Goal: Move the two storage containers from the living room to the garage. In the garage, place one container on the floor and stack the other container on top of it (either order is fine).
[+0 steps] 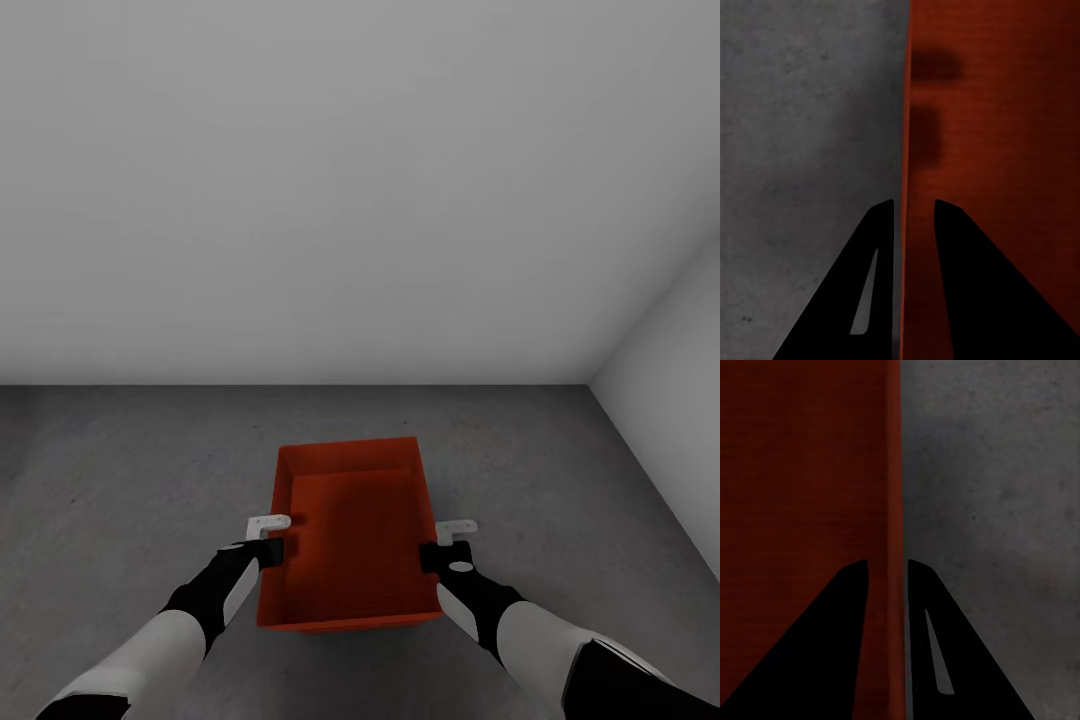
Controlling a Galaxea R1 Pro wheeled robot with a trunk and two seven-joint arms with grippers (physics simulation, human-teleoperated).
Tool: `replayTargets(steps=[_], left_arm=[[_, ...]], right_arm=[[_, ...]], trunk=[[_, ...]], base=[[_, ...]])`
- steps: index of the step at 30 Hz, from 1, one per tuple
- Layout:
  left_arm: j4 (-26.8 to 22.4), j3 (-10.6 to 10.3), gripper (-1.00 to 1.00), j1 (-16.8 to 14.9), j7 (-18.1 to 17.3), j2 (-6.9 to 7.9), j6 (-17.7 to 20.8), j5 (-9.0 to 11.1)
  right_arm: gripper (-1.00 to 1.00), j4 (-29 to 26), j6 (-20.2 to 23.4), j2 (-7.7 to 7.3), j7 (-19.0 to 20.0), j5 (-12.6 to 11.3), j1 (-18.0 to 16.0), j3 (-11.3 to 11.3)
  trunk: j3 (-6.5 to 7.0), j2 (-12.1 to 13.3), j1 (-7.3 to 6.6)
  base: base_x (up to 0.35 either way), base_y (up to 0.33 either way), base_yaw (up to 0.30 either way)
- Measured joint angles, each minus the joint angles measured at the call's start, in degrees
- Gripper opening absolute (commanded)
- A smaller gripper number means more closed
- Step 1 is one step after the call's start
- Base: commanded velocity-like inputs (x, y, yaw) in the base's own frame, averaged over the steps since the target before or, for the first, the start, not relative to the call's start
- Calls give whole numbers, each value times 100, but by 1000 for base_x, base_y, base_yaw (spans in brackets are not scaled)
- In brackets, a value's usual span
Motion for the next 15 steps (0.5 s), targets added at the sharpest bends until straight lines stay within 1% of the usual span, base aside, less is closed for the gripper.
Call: replayTargets(steps=[15], left_arm=[[0, 0, -100, 0, 0, 1, 1, 4]], right_arm=[[-100, 2, 0, 2, 0, -1, 0, 1]], trunk=[[-270, -602, 330]], base=[[0, 0, 0]])
